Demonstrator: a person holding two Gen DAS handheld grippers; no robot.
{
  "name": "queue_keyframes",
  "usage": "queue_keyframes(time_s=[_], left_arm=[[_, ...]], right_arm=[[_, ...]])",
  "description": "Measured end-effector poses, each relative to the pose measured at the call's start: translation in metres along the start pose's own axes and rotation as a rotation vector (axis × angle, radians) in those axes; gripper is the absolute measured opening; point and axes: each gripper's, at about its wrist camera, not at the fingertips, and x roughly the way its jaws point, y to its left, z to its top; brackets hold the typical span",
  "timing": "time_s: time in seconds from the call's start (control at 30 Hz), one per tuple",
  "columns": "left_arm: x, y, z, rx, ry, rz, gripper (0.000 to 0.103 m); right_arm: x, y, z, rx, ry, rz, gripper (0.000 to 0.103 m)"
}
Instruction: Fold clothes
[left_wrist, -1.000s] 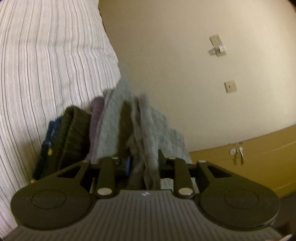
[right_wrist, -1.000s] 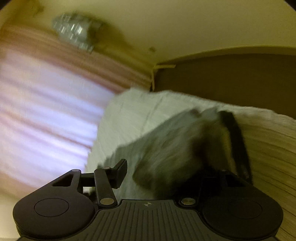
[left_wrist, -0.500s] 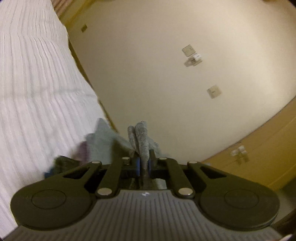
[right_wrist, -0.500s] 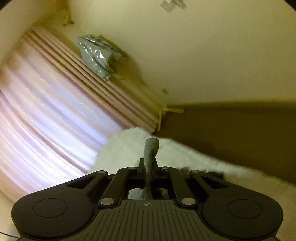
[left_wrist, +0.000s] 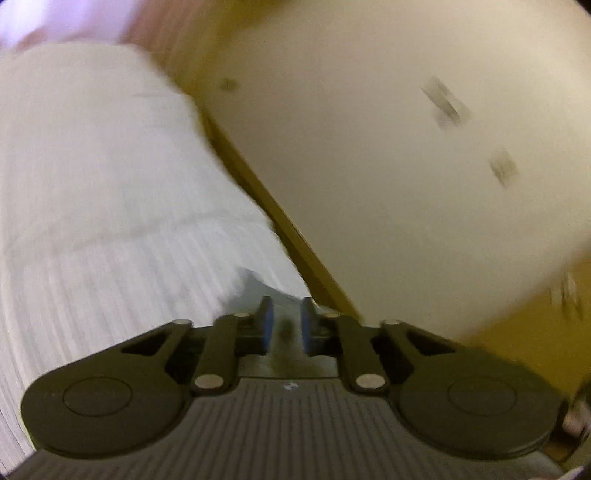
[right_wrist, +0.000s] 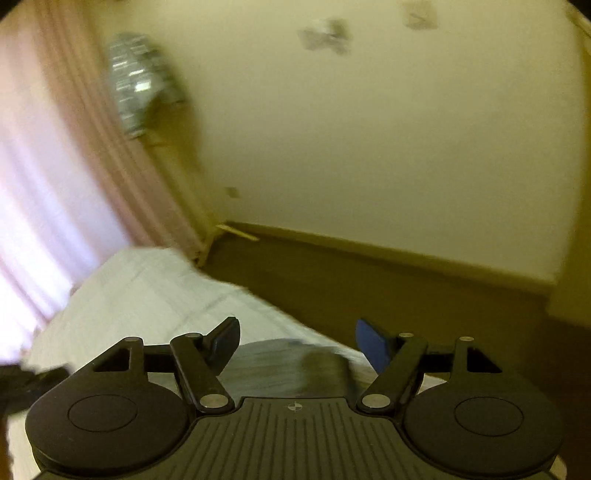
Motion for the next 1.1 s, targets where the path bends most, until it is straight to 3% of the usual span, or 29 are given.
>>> queue_keyframes(time_s=[0.07, 0.17, 0.27, 0.57, 0.67, 0.8, 0.93, 1.1], left_arm=[[0.014, -0.029, -0.004, 0.109, 0.031, -0.022, 0.009], [0.045, -0.047, -0.015, 0.232, 0.01, 0.058, 0.009], [0.069, -0.041, -0.03, 0.294, -0.023, 0.109, 0.009], [0.084, -0.02, -0.044, 0.267, -0.067, 0.092, 0.009], [0.067, -0.026, -0.037, 0.245, -0.06, 0.093, 0.006], [0.016, -0.038, -0.039, 0.268, -0.086, 0.167, 0.008], [-0.025, -0.043, -0.054, 0.245, -0.086, 0.183, 0.008], [-0.023, -0.044, -0.083, 0.264, -0.012, 0.25, 0.009]], right_arm=[[0.001, 0.014, -0.003, -0.035, -0.012, -0.029, 0.072], [0.002, 0.035, -0.008, -0.087, -0.031, -0.072, 0.072], [0.021, 0.04, -0.022, -0.137, -0.023, -0.113, 0.072], [0.051, 0.043, -0.061, -0.297, -0.05, -0.132, 0.072], [0.05, 0.042, -0.051, -0.247, -0.023, -0.123, 0.072], [0.015, 0.049, -0.028, -0.189, -0.064, -0.135, 0.072], [-0.022, 0.055, -0.031, -0.159, -0.07, -0.07, 0.072], [-0.037, 0.07, -0.065, -0.227, -0.016, -0.037, 0.072]])
